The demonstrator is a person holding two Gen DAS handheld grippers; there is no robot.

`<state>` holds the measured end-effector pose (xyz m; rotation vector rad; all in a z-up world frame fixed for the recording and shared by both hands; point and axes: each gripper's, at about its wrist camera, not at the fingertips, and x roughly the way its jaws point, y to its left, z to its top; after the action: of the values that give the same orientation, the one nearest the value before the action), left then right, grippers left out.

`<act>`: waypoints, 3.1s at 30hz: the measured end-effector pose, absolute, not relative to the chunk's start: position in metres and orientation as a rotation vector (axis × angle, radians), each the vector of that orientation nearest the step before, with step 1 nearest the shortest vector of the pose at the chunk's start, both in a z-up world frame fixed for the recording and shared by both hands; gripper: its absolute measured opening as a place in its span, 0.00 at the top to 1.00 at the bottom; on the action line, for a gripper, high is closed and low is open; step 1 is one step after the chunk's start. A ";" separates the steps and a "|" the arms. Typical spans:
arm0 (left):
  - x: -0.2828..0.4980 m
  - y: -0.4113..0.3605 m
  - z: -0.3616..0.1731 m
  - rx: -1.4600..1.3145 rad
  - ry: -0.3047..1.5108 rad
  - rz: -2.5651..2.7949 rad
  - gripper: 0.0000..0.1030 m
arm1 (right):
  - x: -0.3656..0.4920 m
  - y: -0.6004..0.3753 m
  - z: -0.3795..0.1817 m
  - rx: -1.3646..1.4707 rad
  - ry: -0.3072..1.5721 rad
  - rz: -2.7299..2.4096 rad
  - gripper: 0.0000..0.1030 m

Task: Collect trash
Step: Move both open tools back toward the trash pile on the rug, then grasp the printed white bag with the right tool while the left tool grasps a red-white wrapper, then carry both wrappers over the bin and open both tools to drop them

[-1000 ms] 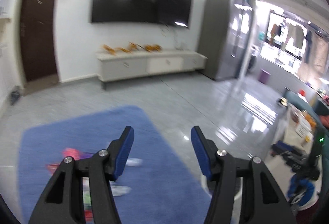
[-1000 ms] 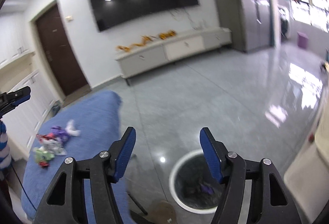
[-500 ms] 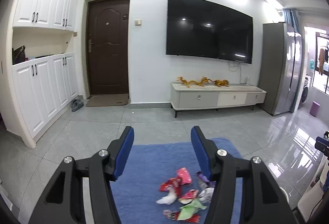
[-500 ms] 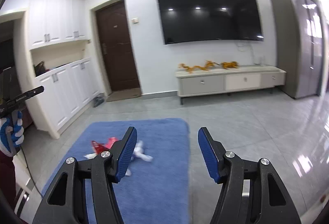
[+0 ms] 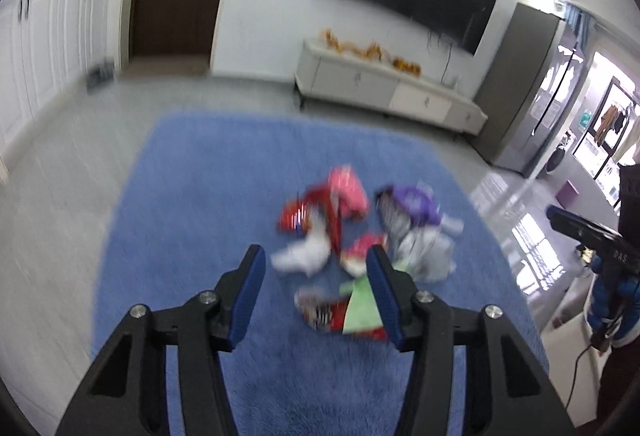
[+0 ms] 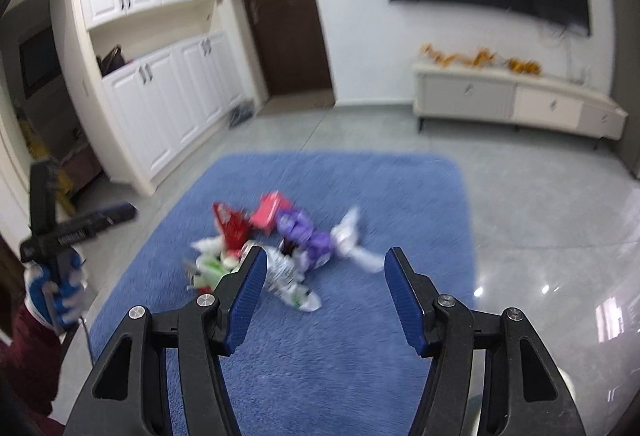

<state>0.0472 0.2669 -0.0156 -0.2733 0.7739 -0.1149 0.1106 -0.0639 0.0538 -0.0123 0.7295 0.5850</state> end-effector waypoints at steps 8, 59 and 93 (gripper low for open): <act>0.069 0.269 -0.059 -0.345 0.854 -0.203 0.55 | 0.143 0.011 -0.022 -0.086 0.889 0.726 0.41; 0.085 0.045 0.066 -0.125 0.726 -0.502 0.74 | 0.070 -0.261 0.010 0.258 0.610 0.329 0.83; 0.163 -0.296 -0.078 0.071 1.092 -0.798 0.57 | 0.043 -0.464 -0.172 0.613 0.875 -0.194 0.59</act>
<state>0.1630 -0.2960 -0.0778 0.0713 1.0915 -0.7980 0.0434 -0.4645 -0.1719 0.6131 0.8749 -0.1939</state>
